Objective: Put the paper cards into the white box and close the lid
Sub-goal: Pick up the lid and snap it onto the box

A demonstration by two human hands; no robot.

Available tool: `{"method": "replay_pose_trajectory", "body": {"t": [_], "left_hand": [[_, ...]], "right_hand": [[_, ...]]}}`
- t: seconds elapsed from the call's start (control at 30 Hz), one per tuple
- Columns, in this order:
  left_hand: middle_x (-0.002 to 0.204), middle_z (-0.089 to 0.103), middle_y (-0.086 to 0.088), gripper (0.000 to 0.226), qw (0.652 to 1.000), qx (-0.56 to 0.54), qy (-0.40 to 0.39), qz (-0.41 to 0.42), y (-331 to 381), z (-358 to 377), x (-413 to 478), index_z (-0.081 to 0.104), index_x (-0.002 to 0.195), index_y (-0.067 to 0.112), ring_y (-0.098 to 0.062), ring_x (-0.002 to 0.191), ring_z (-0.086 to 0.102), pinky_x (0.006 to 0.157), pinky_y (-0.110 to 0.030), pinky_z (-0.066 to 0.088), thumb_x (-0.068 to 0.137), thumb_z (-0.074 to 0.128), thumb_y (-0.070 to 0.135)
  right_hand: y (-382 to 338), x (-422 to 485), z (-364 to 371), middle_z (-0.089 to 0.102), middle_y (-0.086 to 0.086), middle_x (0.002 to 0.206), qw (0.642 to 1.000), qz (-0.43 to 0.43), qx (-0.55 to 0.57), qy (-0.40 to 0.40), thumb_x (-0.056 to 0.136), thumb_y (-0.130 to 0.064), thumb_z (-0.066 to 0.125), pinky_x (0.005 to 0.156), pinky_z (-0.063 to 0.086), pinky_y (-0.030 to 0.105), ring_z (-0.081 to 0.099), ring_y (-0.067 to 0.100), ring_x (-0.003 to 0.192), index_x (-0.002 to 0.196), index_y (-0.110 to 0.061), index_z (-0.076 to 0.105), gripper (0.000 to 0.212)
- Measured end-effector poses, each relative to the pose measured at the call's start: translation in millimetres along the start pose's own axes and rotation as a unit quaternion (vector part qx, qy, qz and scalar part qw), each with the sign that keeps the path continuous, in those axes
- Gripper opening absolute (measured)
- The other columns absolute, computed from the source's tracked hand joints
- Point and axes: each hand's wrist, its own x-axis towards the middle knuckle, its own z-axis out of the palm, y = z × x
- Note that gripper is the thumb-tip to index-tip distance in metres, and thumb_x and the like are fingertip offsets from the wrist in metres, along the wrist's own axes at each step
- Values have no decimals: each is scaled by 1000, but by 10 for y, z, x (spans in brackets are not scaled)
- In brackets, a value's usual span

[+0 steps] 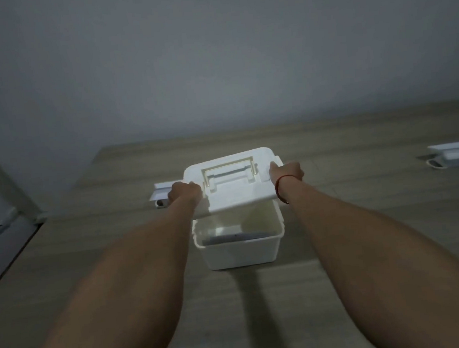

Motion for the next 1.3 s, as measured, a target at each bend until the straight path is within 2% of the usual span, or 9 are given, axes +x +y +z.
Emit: {"method": "replay_pose_trajectory", "body": {"t": [0.17, 0.3, 0.57, 0.93, 1.1, 1.2, 1.3], "left_hand": [[133, 56, -20, 46, 1000, -5, -27, -8, -162, 386, 85, 47, 133, -1, -35, 122, 55, 98, -38, 49, 96, 42, 25], [137, 53, -24, 53, 1000, 16, -19, -16, -384, 586, 239, 45, 135, -9, -37, 126, 52, 104, -39, 43, 98, 42, 29], [135, 54, -25, 47, 998, 46, -15, -27, -685, 678, 355, 47, 132, -7, -39, 124, 52, 99, -39, 44, 98, 44, 26], [134, 55, -25, 45, 999, 45, -14, -26, -869, 751, 452, 50, 129, -7, -40, 122, 54, 98, -38, 45, 97, 47, 24], [134, 54, -24, 50, 998, 47, -21, -21, -937, 773, 474, 48, 131, -6, -40, 121, 54, 95, -39, 45, 97, 44, 31], [136, 53, -23, 54, 998, 50, -31, -22, -962, 778, 496, 47, 133, -5, -40, 122, 53, 96, -39, 45, 98, 42, 35], [139, 50, -24, 57, 997, 48, -48, -36, -949, 766, 494, 42, 137, -6, -39, 125, 51, 99, -39, 43, 98, 40, 36]], "right_hand": [[362, 328, 9, 52, 22, 137, 996, -13, -89, 10, 95, -30, 52, 100, 43, 38, 52, 38, 125, 129, 2, 51, 47], [652, 505, 151, 51, 22, 139, 995, 8, -103, -12, 96, -31, 51, 101, 43, 38, 51, 38, 126, 131, 3, 50, 48], [985, 500, 416, 53, 21, 137, 988, 41, -141, -48, 97, -31, 48, 99, 44, 37, 53, 37, 124, 129, 2, 51, 46], [1133, 478, 531, 55, 20, 134, 980, 52, -188, -33, 98, -27, 47, 100, 44, 38, 56, 36, 122, 126, 1, 54, 40], [1223, 442, 574, 57, 17, 132, 971, 28, -239, -4, 98, -37, 42, 98, 43, 40, 56, 36, 120, 125, -5, 56, 44], [1294, 452, 552, 52, 15, 136, 964, 29, -264, 3, 96, -46, 40, 102, 39, 42, 51, 38, 123, 129, -11, 55, 50], [1289, 499, 537, 53, 15, 136, 972, 52, -228, -6, 93, -47, 45, 102, 41, 42, 53, 36, 123, 130, -11, 54, 53]]}}
